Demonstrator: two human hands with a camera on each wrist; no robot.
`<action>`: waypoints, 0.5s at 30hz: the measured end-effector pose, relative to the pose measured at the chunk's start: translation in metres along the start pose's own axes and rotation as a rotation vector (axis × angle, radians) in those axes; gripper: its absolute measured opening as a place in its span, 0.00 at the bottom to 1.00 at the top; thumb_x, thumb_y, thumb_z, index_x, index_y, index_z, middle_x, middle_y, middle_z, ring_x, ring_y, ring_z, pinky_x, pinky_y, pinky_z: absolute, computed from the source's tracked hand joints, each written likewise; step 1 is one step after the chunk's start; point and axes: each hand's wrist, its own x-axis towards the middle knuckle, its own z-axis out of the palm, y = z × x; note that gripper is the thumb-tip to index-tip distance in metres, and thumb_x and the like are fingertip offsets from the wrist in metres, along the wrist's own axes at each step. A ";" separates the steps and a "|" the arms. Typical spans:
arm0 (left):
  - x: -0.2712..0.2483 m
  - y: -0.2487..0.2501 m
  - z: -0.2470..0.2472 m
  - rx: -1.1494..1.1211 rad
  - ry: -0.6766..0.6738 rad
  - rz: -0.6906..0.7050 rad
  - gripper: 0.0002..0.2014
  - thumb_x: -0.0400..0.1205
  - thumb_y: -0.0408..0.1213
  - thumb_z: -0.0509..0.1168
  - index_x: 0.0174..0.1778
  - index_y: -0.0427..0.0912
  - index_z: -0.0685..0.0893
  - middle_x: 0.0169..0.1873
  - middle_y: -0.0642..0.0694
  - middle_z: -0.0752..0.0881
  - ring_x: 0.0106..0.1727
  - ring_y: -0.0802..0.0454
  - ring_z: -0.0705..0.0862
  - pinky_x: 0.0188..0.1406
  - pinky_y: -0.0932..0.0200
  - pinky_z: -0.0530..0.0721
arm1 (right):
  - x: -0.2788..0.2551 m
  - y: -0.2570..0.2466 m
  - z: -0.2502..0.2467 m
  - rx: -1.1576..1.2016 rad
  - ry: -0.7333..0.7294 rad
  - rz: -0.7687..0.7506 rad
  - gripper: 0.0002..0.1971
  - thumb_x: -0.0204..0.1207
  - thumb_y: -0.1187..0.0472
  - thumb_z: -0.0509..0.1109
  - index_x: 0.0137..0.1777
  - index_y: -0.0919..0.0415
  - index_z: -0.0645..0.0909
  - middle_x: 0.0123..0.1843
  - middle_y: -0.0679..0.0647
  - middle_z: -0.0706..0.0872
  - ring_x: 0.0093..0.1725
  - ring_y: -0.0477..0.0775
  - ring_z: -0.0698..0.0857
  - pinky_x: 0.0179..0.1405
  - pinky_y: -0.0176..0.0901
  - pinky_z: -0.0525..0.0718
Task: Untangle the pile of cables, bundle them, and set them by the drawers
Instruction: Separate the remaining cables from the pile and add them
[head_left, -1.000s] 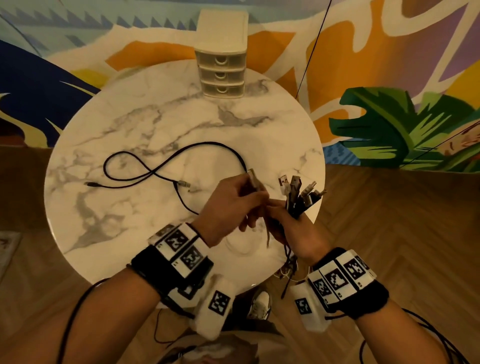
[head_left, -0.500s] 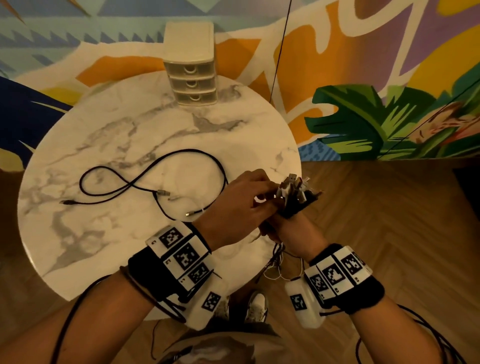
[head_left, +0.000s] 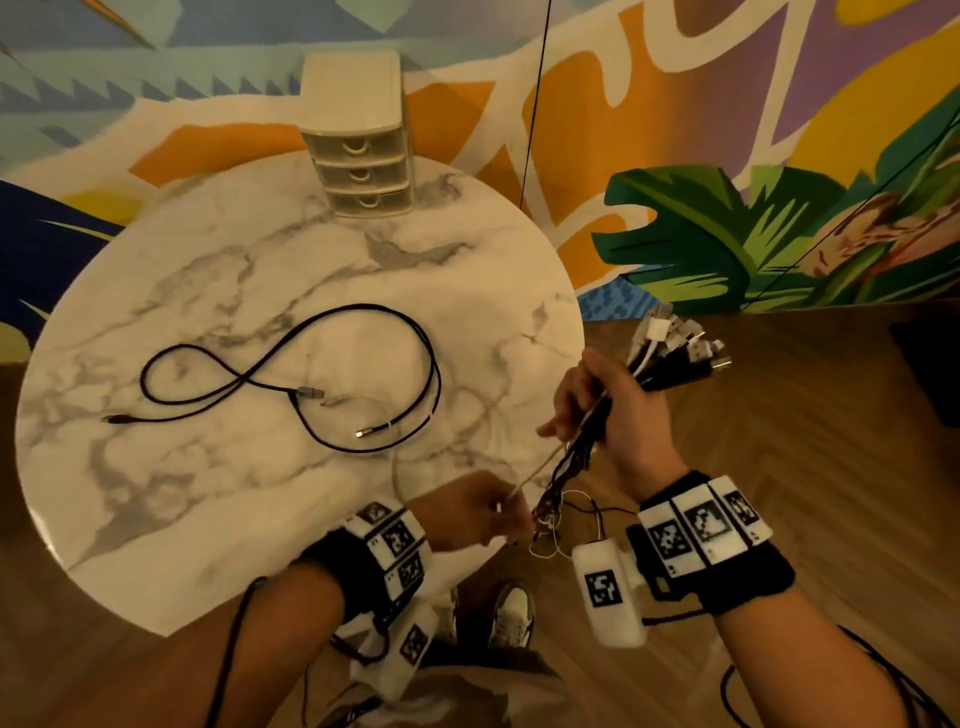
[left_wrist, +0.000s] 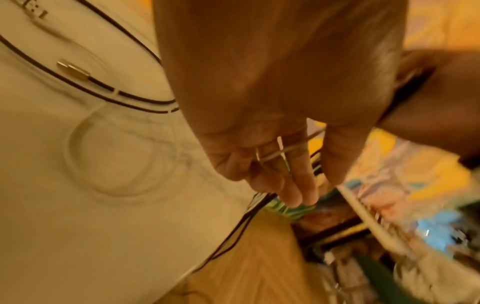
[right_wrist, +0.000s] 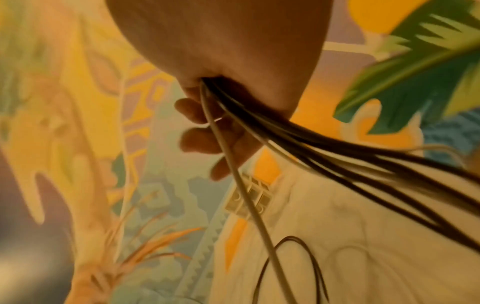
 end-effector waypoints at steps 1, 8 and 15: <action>0.000 -0.011 0.002 0.064 0.006 -0.043 0.09 0.83 0.37 0.63 0.45 0.38 0.86 0.34 0.54 0.84 0.32 0.66 0.80 0.32 0.70 0.76 | 0.000 -0.002 -0.003 0.066 -0.004 0.039 0.25 0.84 0.59 0.54 0.22 0.61 0.64 0.18 0.54 0.67 0.17 0.51 0.66 0.20 0.42 0.75; -0.025 -0.056 -0.098 0.043 0.637 -0.242 0.16 0.83 0.36 0.61 0.29 0.47 0.83 0.28 0.46 0.82 0.26 0.52 0.77 0.29 0.59 0.75 | 0.005 -0.014 -0.032 -0.083 0.250 -0.120 0.32 0.66 0.33 0.68 0.19 0.58 0.64 0.17 0.51 0.65 0.20 0.49 0.65 0.26 0.40 0.66; -0.026 0.068 -0.103 0.611 1.025 -0.124 0.25 0.86 0.53 0.50 0.40 0.40 0.85 0.40 0.37 0.88 0.46 0.35 0.84 0.46 0.47 0.81 | -0.008 -0.016 -0.012 -0.134 -0.017 -0.199 0.30 0.80 0.62 0.49 0.23 0.63 0.86 0.19 0.58 0.78 0.21 0.52 0.69 0.20 0.36 0.64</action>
